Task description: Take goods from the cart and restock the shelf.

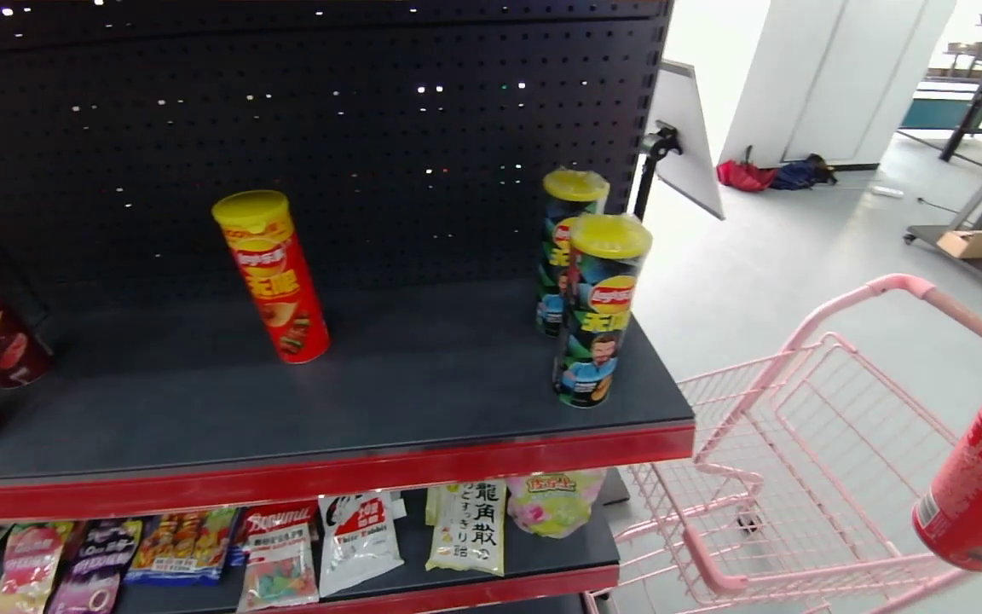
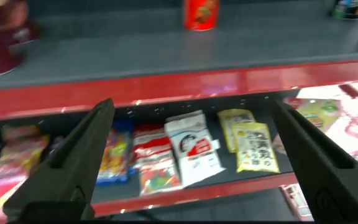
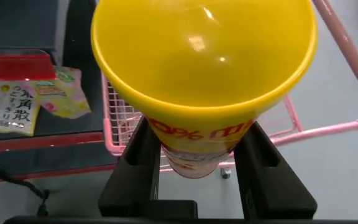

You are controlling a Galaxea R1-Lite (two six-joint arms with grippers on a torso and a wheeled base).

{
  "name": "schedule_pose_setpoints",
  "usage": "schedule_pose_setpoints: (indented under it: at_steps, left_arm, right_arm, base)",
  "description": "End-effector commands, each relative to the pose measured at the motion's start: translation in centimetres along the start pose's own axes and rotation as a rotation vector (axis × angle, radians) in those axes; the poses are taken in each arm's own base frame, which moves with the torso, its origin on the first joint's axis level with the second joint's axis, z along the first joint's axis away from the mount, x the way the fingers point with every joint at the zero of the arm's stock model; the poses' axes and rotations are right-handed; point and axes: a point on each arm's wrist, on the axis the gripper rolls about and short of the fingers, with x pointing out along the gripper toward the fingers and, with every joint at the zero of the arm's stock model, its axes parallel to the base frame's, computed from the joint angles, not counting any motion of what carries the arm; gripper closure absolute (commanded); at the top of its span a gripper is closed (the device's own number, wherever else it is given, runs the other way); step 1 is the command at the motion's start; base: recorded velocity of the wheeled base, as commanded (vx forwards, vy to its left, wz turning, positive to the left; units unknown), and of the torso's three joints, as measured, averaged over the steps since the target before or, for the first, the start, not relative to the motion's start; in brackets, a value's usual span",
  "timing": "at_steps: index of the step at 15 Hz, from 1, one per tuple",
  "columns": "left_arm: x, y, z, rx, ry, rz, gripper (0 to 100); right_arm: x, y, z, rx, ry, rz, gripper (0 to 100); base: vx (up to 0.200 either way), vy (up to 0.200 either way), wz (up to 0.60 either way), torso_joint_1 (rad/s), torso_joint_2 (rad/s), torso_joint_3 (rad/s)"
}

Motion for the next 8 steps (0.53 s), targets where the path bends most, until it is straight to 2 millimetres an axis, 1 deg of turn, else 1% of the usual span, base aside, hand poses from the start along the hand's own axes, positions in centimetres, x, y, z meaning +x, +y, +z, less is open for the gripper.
schedule_pose_setpoints:
  at_steps: [1,5,6,8]
  left_arm:
    - [0.0,0.0,0.0,0.0,0.001,0.0,0]
    - [0.0,0.0,0.0,0.001,0.001,0.0,0]
    - [0.0,0.0,0.0,0.001,0.001,-0.001,0]
    - [0.0,0.0,0.0,0.004,0.001,-0.001,0]
  right_arm:
    - [0.1,0.1,-0.5,-0.004,0.013,-0.001,100]
    - [-1.6,-0.2,-2.5,0.048,-0.067,-0.037,100]
    - [-2.3,-0.2,-3.1,0.091,-0.119,-0.035,100]
    - [-3.5,-0.1,-4.2,0.1,-0.187,0.016,100]
  base:
    - [0.0,0.0,0.0,0.0,0.0,0.0]
    - [0.0,0.0,0.0,0.0,0.0,0.0]
    - [0.0,0.0,0.0,0.0,0.0,0.0]
    - [0.0,0.0,0.0,0.0,0.0,0.0]
